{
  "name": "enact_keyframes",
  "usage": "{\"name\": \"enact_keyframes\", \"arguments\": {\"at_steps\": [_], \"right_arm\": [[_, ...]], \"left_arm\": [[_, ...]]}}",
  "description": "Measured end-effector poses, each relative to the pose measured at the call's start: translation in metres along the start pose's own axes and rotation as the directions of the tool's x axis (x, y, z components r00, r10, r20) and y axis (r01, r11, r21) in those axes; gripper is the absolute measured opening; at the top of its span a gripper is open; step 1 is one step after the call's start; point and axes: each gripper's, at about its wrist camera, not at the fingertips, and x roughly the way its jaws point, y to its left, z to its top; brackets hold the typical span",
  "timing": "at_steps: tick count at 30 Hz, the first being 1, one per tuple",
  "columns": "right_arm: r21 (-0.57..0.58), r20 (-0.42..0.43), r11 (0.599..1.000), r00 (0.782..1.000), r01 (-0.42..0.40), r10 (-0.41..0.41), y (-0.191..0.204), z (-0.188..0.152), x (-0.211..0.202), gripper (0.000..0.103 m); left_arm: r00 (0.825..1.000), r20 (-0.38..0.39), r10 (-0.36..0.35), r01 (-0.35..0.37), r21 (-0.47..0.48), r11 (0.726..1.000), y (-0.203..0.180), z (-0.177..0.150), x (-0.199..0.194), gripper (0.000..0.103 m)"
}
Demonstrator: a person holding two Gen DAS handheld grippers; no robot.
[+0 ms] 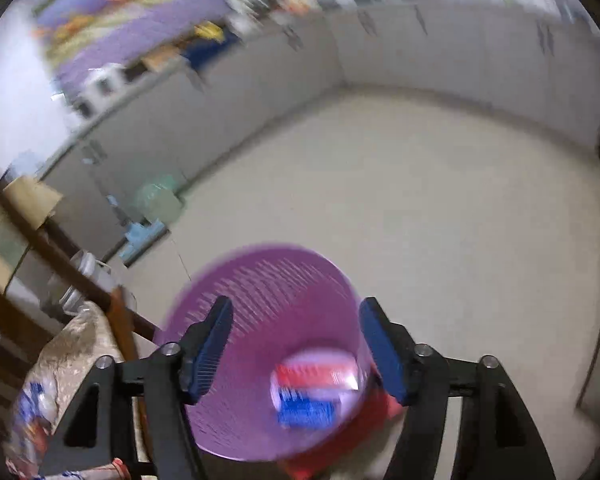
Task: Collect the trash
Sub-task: 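Return both tools to the bed over the remaining trash, then grasp the red cigarette pack with the left tool while the right grasps the blue tape roll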
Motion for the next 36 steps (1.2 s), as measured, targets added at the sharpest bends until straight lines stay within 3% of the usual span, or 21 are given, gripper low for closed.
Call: {"name": "enact_keyframes", "arguments": {"at_steps": [2, 3, 6, 10, 14, 19, 25, 26, 27, 28, 31, 33, 34, 35, 36], "right_arm": [[-0.1, 0.137, 0.994, 0.989, -0.039, 0.053, 0.034, -0.006, -0.021, 0.098], [-0.136, 0.161, 0.988, 0.982, -0.079, 0.1, 0.048, -0.009, -0.026, 0.099], [-0.181, 0.078, 0.959, 0.969, -0.218, 0.235, 0.087, -0.017, -0.023, 0.099], [-0.244, -0.085, 0.91, 0.942, -0.335, 0.324, 0.144, -0.037, -0.012, 0.092], [-0.31, -0.239, 0.828, 0.881, -0.468, 0.409, 0.193, -0.068, -0.014, 0.087], [-0.408, -0.335, 0.721, 0.826, -0.561, 0.453, 0.232, -0.111, -0.031, 0.087], [-0.44, -0.504, 0.576, 0.72, -0.689, 0.477, 0.271, -0.159, -0.038, 0.084], [-0.432, -0.543, 0.546, 0.691, -0.718, 0.478, 0.277, -0.17, -0.039, 0.083], [-0.427, -0.568, 0.527, 0.671, -0.735, 0.476, 0.281, -0.18, -0.039, 0.081], [-0.427, -0.585, 0.512, 0.659, -0.746, 0.472, 0.287, -0.188, -0.039, 0.08], [-0.446, -0.644, 0.45, 0.627, -0.774, 0.439, 0.302, -0.22, -0.044, 0.068], [-0.456, -0.673, 0.43, 0.618, -0.779, 0.407, 0.309, -0.236, -0.042, 0.049], [-0.466, -0.683, 0.428, 0.622, -0.775, 0.383, 0.311, -0.241, -0.042, 0.032], [-0.489, -0.673, 0.434, 0.644, -0.757, 0.364, 0.311, -0.243, -0.041, 0.03], [-0.487, -0.669, 0.442, 0.647, -0.753, 0.365, 0.308, -0.239, -0.042, 0.028]], "left_arm": [[1.0, 0.006, 0.015, -0.015, -0.029, 0.999, 0.014, -0.002, -0.004, 0.08], [1.0, 0.006, 0.026, -0.026, -0.046, 0.999, 0.023, -0.004, -0.006, 0.08], [0.999, -0.009, 0.047, -0.047, -0.071, 0.996, 0.04, -0.009, -0.007, 0.08], [0.995, -0.036, 0.098, -0.1, -0.064, 0.993, 0.051, -0.017, -0.002, 0.08], [0.993, -0.059, 0.104, -0.108, -0.058, 0.992, 0.058, -0.014, 0.009, 0.08], [0.992, -0.092, 0.084, -0.088, -0.037, 0.995, 0.057, -0.006, 0.033, 0.08], [0.988, -0.135, 0.074, -0.071, 0.031, 0.997, 0.046, 0.012, 0.073, 0.08], [0.986, -0.152, 0.063, -0.059, 0.028, 0.998, 0.045, 0.014, 0.079, 0.075], [0.984, -0.175, 0.039, -0.037, 0.012, 0.999, 0.045, 0.015, 0.086, 0.061], [0.982, -0.189, -0.017, 0.015, -0.016, 1.0, 0.045, 0.015, 0.089, 0.056], [0.977, -0.205, -0.057, 0.055, -0.014, 0.998, 0.038, 0.012, 0.085, 0.043], [0.97, -0.228, -0.085, 0.087, -0.003, 0.996, 0.034, 0.005, 0.082, 0.042], [0.967, -0.238, -0.085, 0.09, 0.011, 0.996, 0.031, 0.002, 0.079, 0.042], [0.965, -0.247, -0.093, 0.1, 0.018, 0.995, 0.03, -0.001, 0.078, 0.042], [0.958, -0.262, -0.115, 0.127, 0.029, 0.992, 0.028, -0.004, 0.075, 0.042]]}}
